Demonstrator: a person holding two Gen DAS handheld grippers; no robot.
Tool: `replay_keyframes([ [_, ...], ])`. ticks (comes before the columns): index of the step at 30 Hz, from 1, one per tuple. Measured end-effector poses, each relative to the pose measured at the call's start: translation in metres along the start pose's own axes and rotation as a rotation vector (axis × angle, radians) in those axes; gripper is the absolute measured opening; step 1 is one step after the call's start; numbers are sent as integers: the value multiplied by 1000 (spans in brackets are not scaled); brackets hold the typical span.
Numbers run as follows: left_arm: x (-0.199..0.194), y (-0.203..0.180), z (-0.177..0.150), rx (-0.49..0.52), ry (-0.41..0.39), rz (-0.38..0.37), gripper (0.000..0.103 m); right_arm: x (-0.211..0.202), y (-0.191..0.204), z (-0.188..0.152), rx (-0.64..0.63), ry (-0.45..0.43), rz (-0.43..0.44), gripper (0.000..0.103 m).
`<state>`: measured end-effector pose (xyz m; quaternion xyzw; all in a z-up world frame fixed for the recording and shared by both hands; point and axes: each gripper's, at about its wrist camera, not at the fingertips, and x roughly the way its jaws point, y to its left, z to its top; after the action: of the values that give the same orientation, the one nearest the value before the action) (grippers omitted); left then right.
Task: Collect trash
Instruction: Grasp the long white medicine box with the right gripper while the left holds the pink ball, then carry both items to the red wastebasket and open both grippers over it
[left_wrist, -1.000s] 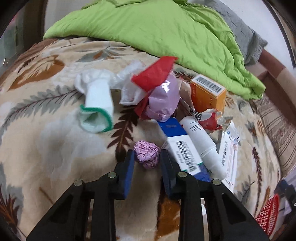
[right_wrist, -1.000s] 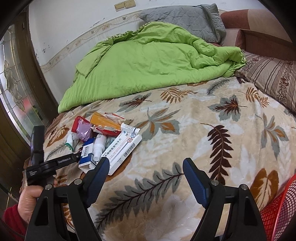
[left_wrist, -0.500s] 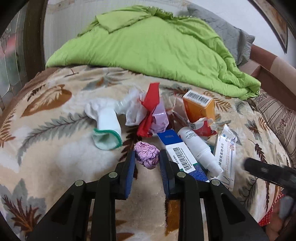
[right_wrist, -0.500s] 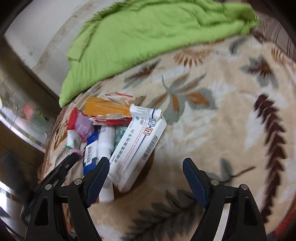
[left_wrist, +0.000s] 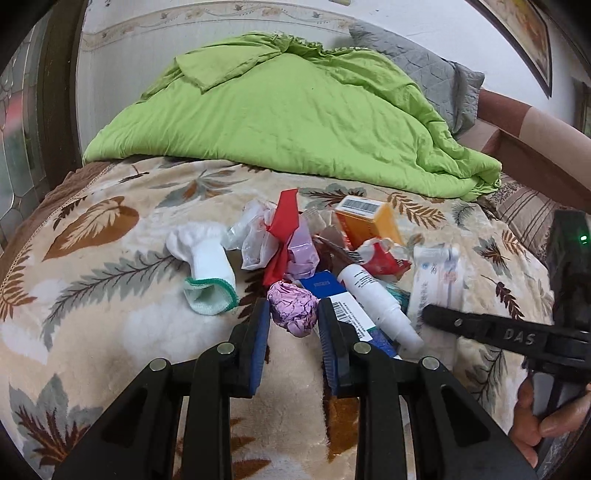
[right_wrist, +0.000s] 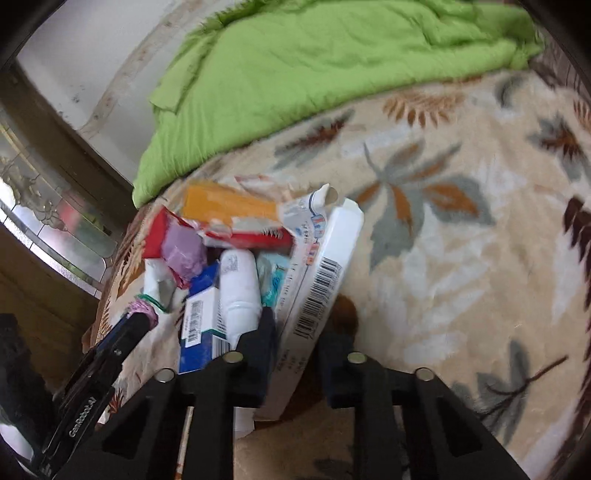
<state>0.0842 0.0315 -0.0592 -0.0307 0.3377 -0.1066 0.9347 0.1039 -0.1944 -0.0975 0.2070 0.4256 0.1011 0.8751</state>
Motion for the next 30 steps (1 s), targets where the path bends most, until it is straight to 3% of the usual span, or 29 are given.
replay_keyframes([
  [2,-3,-2,0,-5,-8,-8,25,-10,-1,-1,-19,-24,-14,14],
  [10,-12,-31,-2,40,-51,-55,25,-55,-13,-6,-34,-129,-24,14],
  [18,-16,-54,-6,76,-62,-82,25,-73,-15,-14,-56,-166,-34,14],
  [30,-19,-75,-13,142,-76,-42,26,-96,-20,-25,-48,-201,-18,14],
])
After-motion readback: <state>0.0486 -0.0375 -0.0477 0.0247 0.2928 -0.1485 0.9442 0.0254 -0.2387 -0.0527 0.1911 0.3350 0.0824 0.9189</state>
